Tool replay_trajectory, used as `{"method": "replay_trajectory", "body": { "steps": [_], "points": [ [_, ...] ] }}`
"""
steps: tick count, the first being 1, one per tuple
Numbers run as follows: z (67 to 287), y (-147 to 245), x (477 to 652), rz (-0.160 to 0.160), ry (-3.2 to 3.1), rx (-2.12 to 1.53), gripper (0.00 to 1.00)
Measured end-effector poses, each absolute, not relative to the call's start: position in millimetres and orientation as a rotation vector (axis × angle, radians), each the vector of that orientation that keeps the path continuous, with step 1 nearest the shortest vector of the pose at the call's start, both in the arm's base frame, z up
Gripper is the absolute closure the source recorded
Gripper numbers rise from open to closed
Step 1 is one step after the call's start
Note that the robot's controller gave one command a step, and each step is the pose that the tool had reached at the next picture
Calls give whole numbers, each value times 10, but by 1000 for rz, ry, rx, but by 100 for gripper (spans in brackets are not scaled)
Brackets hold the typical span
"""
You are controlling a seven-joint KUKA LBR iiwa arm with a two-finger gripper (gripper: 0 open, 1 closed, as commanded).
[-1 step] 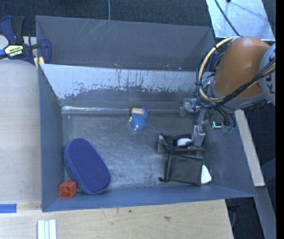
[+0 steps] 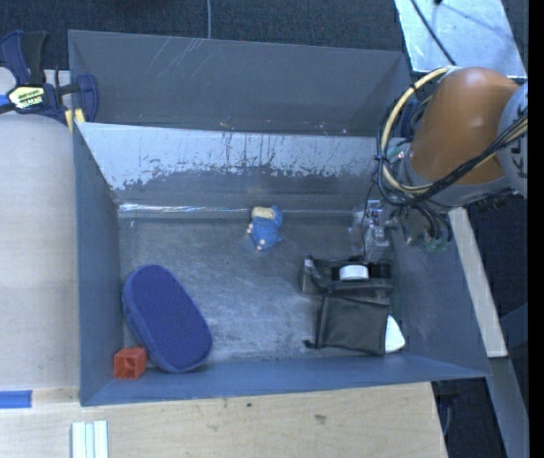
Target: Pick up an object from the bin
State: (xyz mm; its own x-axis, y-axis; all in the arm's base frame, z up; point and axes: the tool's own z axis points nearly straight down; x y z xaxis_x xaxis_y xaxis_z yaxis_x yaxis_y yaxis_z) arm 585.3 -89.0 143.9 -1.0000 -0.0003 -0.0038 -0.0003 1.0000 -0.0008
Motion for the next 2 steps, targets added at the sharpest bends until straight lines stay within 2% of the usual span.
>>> {"method": "replay_trajectory", "body": {
  "steps": [1,2],
  "points": [
    [1439,-889,5853,-1,3138,-2,0],
    [854,-821,5378,4,3059,-746,0]
  ]
}}
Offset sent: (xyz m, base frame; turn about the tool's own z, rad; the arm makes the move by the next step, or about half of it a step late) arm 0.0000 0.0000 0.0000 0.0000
